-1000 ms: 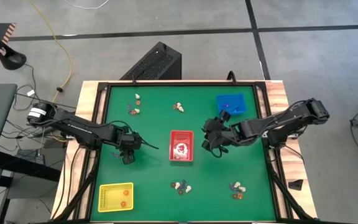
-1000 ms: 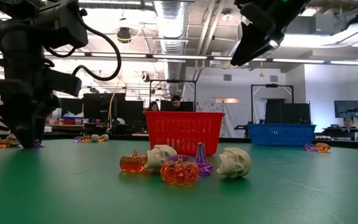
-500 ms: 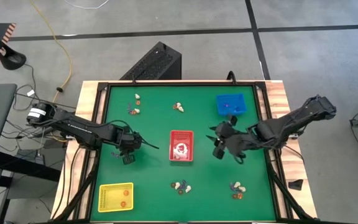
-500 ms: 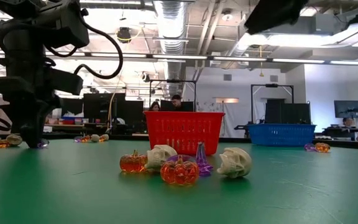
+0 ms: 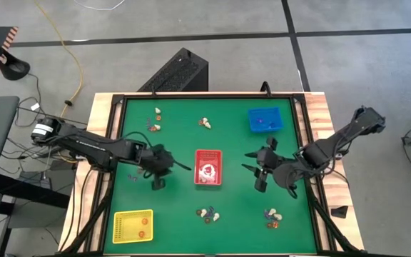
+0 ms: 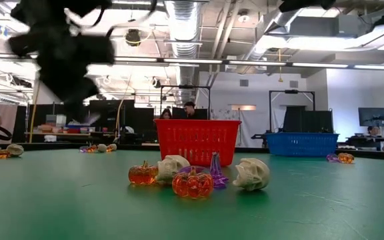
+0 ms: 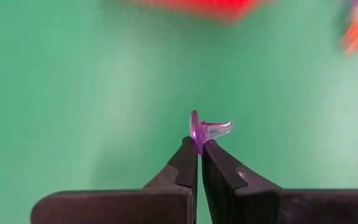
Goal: Sort Halloween decoration
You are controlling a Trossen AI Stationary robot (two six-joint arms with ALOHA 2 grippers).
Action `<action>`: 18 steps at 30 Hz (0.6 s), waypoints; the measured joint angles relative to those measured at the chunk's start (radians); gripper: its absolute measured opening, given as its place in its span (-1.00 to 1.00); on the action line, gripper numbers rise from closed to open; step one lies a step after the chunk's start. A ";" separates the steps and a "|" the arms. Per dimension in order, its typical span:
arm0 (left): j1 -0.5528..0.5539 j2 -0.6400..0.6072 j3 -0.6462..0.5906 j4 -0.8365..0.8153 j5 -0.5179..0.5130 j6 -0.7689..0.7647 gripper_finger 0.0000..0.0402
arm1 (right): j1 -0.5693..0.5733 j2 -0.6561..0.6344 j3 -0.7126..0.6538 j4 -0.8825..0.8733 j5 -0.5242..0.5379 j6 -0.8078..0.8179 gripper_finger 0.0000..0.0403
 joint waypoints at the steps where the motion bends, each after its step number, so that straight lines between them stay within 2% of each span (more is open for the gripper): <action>1: 0.000 0.000 0.006 0.076 -0.015 0.024 -1.00 | 0.002 -0.007 0.000 0.003 0.006 0.000 -0.03; 5: 0.019 0.053 0.008 0.430 -0.078 0.142 -1.00 | 0.001 -0.024 0.000 0.007 0.048 0.001 -0.03; 8: 0.064 0.157 0.010 0.700 -0.084 0.212 -1.00 | 0.001 -0.024 0.000 0.007 0.059 0.001 -0.03; 10: 0.109 0.249 0.033 0.820 -0.085 0.230 -1.00 | 0.001 -0.024 0.000 0.008 0.075 0.001 -0.03; 12: 0.164 0.358 0.101 0.889 -0.064 0.232 -1.00 | 0.001 -0.024 0.000 0.008 0.102 0.001 -0.03; 14: 0.222 0.470 0.204 0.900 -0.001 0.225 -1.00 | 0.001 -0.024 0.000 0.008 0.133 0.000 -0.03; 18: 0.309 0.694 0.483 0.865 0.132 0.217 -1.00 | 0.001 -0.029 0.000 0.005 0.186 -0.003 -0.03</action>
